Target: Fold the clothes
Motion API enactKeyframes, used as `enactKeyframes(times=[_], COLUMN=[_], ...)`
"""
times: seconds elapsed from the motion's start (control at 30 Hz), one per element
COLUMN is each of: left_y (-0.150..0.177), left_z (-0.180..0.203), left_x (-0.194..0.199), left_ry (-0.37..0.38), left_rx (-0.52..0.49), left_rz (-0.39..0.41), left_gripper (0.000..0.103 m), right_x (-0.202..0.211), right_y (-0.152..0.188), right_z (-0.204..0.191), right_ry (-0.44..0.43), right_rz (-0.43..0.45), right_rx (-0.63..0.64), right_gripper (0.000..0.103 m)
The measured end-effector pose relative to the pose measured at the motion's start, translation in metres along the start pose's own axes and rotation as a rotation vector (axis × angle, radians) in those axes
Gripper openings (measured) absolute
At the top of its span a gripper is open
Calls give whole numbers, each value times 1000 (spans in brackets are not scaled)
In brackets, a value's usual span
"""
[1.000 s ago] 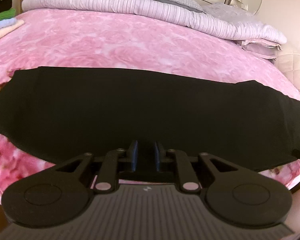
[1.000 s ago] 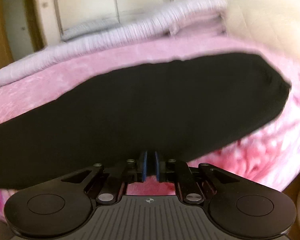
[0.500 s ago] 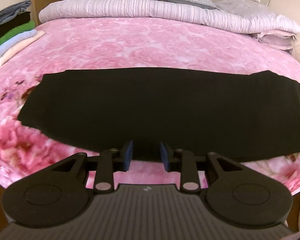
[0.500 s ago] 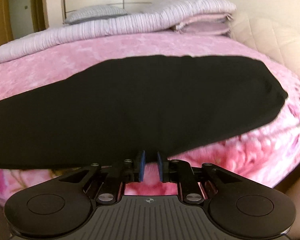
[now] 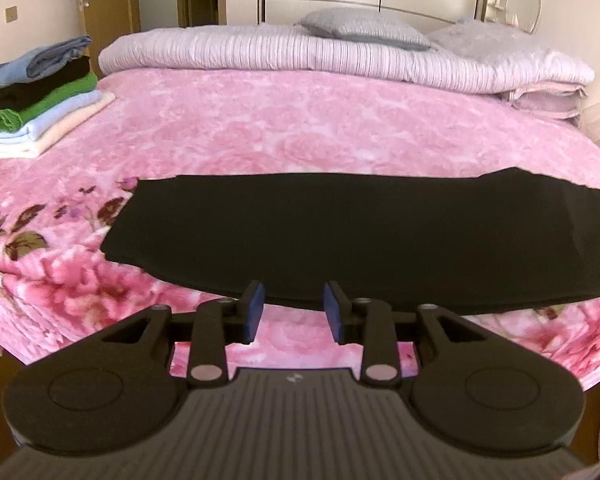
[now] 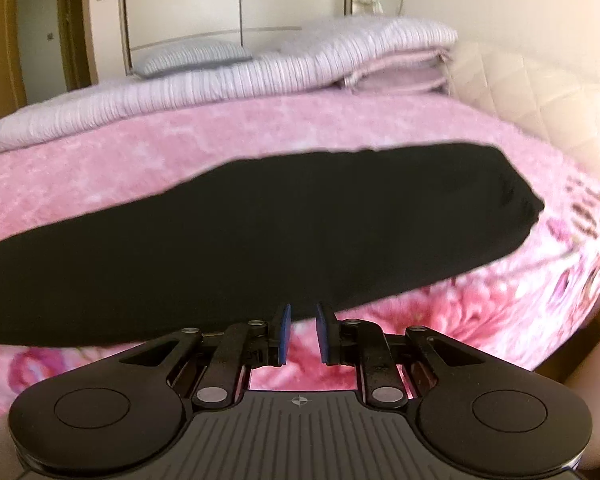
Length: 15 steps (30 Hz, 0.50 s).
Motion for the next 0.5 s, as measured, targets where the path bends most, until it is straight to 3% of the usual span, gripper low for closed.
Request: enactKeyframes(times=[0.5], left_y=[5], left_z=[8], left_x=[66], left_ry=[22], left_rx=[-17], left_rz=[59], left_gripper=[36], right_x=[63], right_y=[-17], right_z=[-27], right_ry=[-30], right_rz=[77], right_rx=[46], right_gripper=[30])
Point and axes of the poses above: each gripper's, at about its wrist camera, not at the fingertips, and x roughly against the way its jaws point, z to its right, y to its underside, the point moved 7 cm from there along -x, roughly the way its jaws point, and after that the axes turned 10 degrees about -x, right-handed, at the moved point
